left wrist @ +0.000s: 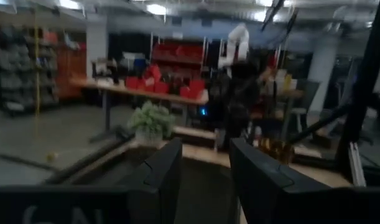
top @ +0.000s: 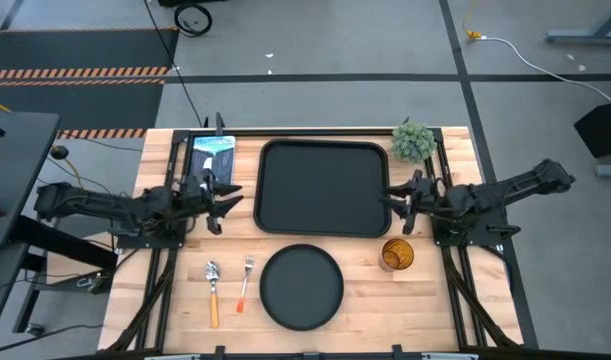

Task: Pick and place plate/cup/fork/spoon on tray
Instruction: Put the orange cup on the black tray

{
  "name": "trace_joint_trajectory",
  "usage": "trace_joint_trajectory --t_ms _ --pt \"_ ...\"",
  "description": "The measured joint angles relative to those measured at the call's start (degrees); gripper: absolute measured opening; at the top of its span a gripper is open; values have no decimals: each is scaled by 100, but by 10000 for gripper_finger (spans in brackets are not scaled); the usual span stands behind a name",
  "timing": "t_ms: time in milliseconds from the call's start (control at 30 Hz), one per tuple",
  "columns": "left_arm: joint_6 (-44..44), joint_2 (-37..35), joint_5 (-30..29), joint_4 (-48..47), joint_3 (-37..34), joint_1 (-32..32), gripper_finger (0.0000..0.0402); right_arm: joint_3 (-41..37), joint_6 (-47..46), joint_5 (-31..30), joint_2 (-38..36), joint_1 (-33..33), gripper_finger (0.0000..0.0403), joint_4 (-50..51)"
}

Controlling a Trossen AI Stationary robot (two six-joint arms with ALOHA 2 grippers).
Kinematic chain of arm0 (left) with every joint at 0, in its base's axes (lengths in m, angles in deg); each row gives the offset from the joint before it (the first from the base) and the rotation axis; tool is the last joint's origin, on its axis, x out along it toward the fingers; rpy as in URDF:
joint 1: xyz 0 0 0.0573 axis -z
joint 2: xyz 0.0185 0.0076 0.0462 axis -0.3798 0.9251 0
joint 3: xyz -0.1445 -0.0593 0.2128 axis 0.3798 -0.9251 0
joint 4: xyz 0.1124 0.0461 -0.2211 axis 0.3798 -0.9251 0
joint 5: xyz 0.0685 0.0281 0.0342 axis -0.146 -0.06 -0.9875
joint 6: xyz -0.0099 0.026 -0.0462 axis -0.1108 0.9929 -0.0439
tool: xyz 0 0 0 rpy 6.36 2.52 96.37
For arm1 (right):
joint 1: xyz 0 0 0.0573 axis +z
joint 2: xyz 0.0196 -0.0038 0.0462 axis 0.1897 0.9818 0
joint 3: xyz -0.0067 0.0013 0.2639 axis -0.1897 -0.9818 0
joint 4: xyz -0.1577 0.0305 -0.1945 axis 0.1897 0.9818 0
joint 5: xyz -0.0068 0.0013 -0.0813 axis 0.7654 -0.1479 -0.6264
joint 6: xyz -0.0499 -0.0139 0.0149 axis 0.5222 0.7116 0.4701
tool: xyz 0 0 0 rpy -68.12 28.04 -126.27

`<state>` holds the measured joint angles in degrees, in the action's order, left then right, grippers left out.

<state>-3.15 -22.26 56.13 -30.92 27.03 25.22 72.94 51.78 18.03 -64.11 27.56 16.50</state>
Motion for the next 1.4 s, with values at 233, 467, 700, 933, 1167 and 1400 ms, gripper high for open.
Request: trace_joint_trajectory --t_ms 233,467,700,933,1167,1400 --pt "-712 1455 -45 -9 606 -2 167 1240 -1171 -91 352 -60 151 2701" --pt "-1043 2675 -6 -128 1436 -9 172 2000 -2389 984 918 -366 151 4992" --pt "-1044 3556 1 -596 2384 -9 172 2557 -2866 1666 1472 -690 151 6812" --pt "-1007 4130 4 -1158 3065 -9 172 2925 -2675 2679 2031 -1044 151 8132" --pt "-908 4529 -1 -1466 3470 -54 172 3008 -2040 3631 2538 -1138 151 8572" --pt "-758 4614 183 -1667 3528 -52 172 2658 -1902 4152 2887 -478 151 7536"
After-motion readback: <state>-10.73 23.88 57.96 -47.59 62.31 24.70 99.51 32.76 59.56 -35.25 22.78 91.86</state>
